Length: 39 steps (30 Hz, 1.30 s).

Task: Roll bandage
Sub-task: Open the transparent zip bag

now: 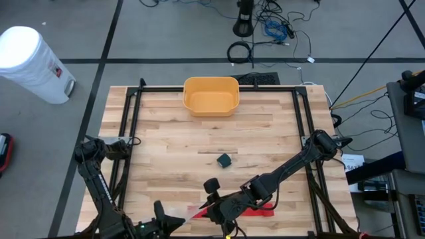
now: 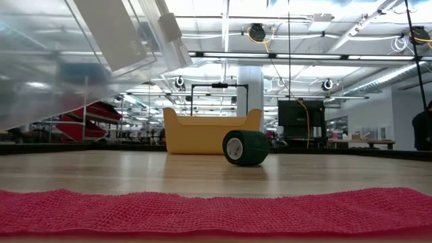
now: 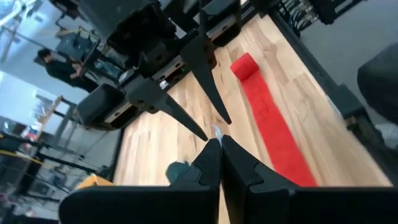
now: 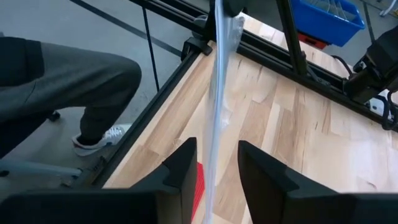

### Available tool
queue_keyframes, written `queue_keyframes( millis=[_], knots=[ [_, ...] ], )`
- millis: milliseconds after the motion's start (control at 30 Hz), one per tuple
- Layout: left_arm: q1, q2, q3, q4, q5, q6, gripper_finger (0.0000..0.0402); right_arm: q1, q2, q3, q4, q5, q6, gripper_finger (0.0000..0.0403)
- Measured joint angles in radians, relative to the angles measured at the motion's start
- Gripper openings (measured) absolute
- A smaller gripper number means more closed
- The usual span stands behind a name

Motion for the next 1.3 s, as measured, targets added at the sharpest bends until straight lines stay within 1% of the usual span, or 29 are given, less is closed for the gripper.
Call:
queue_keyframes(
  millis=[100,200,433,633,1300],
  knots=[
    [0.001,0.0,0.0,0.0,0.0,-0.057,0.0006,0.0,0.0,0.0,0.0,0.0,0.005,0.0098],
    [0.001,0.0,0.0,0.0,0.0,-0.08,0.0006,0.0,0.0,0.0,-0.001,0.0,0.017,0.0098],
    [0.001,0.0,0.0,0.0,0.0,-0.072,0.0006,0.0,0.0,0.0,-0.002,0.0,0.018,0.0098],
    [0.001,0.0,0.0,-0.001,0.0,-0.022,0.0006,-0.002,0.0,0.001,-0.001,0.0,0.032,0.0098],
    [0.002,0.0,0.0,0.0,0.022,-0.029,0.0006,-0.008,0.0,0.001,-0.001,0.0,0.018,0.0098]
  ],
)
